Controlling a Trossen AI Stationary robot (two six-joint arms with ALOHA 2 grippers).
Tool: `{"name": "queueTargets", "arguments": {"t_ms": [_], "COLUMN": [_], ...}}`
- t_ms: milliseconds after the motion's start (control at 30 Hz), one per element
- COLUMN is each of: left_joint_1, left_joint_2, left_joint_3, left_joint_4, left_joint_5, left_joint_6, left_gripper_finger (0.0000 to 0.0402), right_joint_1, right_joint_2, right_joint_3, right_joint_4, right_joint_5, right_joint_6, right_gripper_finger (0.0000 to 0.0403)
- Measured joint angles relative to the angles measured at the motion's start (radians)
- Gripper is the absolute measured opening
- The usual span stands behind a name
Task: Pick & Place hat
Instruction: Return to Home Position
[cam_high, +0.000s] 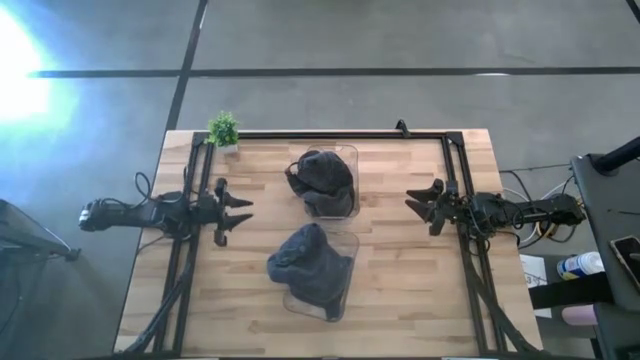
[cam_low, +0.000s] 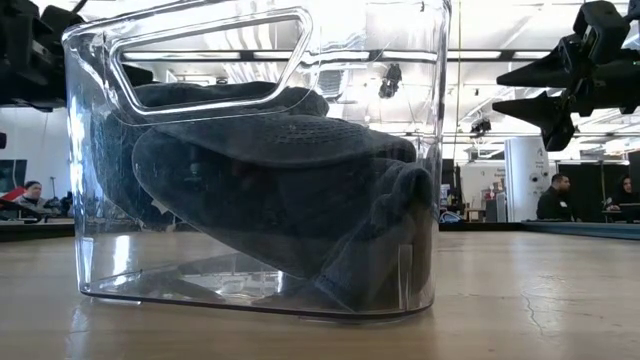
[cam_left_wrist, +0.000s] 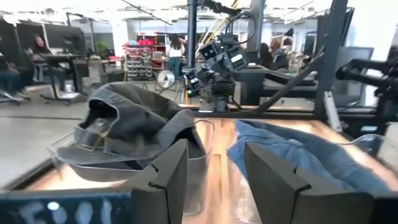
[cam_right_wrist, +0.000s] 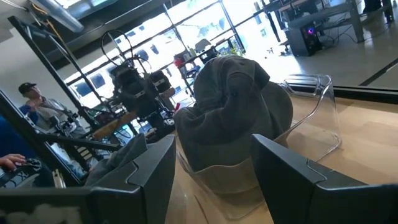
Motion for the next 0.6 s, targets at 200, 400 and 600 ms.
{"name": "queueTargets", "arguments": {"t_ms": [200, 400, 600], "left_joint_1": [0.035, 0.037, 0.037], "left_joint_2": [0.000, 0.006, 0.012], "left_joint_3": [0.000, 0.001, 0.003], "left_joint_4": [-0.002, 0.010, 0.010], "left_joint_5": [-0.001, -0.005, -0.007], "left_joint_6": [-0.003, -0.044, -0.079], "left_gripper_finger": [0.0151, 0.0151, 0.0151], "right_joint_1": [0.000, 0.000, 0.000], "right_joint_2": [0.000, 0.000, 0.000], "right_joint_3": [0.000, 0.000, 0.000], "right_joint_4": [0.000, 0.000, 0.000], "right_joint_5": [0.000, 0.000, 0.000], "right_joint_6": [0.000, 0.000, 0.000], "right_gripper_finger": [0.0203, 0.0203, 0.0203]}}
